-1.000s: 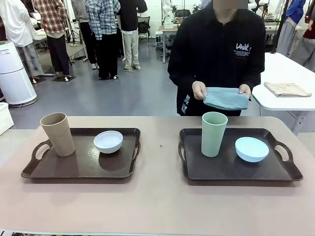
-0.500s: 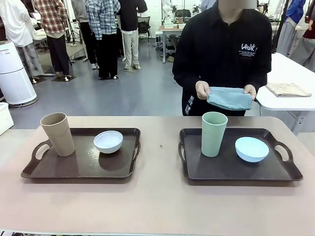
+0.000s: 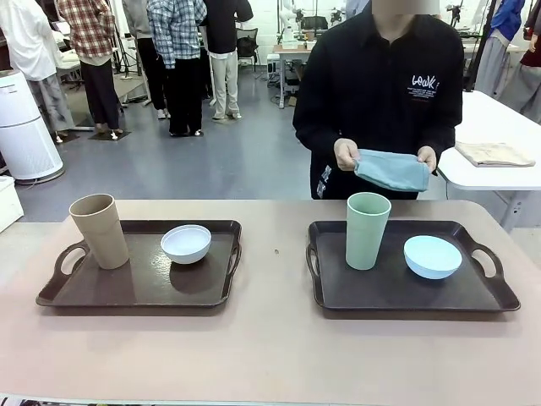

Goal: Set up a tray with a mat and arrange the tableware.
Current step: Pick up the Picnic Bowl and Reusable plastic cup from the Handle tray in front of the human's position and hold them in the air.

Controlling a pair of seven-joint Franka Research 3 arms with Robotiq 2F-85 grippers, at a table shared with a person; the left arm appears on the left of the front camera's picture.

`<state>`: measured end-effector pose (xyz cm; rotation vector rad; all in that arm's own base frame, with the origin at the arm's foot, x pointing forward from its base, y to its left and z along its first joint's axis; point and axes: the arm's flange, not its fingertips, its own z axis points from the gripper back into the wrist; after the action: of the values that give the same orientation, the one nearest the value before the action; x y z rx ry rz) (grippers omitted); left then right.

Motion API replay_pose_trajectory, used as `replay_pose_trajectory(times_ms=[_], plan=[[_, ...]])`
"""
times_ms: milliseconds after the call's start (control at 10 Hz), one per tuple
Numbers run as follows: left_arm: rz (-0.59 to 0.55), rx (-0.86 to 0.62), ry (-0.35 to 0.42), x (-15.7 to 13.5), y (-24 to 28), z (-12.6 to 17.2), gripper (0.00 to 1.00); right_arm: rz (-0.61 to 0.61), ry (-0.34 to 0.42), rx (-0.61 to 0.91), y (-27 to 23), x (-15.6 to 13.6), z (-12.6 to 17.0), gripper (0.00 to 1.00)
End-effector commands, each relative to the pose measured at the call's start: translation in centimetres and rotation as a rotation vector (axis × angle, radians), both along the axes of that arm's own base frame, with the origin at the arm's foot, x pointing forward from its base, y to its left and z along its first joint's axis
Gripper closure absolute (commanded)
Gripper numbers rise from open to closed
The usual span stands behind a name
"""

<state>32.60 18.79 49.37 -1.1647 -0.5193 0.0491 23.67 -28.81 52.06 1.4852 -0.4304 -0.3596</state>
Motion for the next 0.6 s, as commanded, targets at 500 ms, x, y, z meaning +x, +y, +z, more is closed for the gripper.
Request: replay_pose_trajectory(times_ms=[500], plan=[[0.002,0.137,-0.171,0.4,-1.5,3.3,0.0,0.016,-0.004,-0.147,1.6,0.4,1.4,0.0]])
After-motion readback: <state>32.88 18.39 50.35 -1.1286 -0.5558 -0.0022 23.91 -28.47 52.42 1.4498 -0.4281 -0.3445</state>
